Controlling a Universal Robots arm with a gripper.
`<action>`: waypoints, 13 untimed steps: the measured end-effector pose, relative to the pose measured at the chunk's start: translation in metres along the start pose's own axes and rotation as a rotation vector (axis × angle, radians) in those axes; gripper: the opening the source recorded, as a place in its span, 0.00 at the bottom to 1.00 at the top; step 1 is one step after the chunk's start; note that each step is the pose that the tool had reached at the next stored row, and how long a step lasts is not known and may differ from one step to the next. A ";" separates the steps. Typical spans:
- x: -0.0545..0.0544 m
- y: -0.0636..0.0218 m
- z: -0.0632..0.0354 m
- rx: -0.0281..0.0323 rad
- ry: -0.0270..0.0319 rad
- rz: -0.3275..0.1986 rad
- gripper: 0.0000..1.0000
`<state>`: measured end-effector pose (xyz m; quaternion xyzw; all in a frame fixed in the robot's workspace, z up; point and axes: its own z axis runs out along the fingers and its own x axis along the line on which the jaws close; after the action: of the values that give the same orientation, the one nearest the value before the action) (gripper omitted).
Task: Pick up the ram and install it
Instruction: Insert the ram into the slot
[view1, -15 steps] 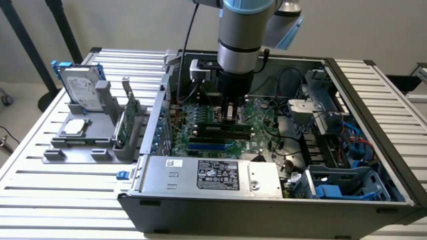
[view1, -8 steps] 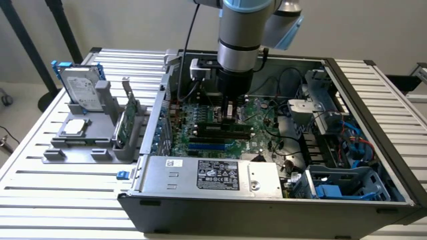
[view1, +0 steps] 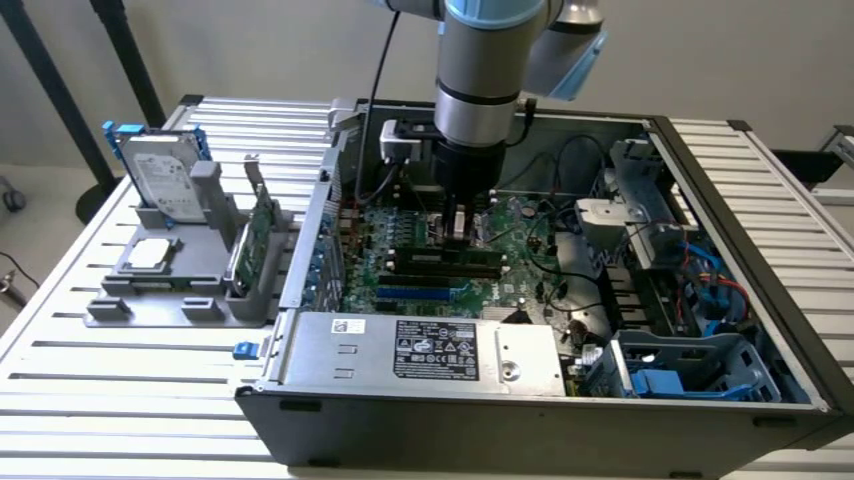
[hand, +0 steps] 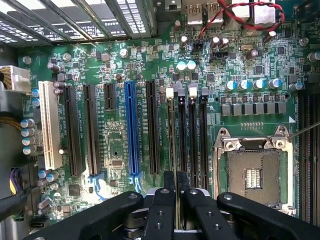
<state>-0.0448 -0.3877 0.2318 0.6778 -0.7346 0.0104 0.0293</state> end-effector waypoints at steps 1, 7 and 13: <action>0.000 -0.0001 0.0003 0.0000 0.0006 0.000 0.14; -0.001 -0.0001 0.0018 0.0002 0.0032 0.001 0.14; -0.002 -0.0001 0.0024 0.0000 0.0042 0.002 0.14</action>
<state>-0.0446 -0.3862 0.2293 0.6770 -0.7352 0.0118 0.0308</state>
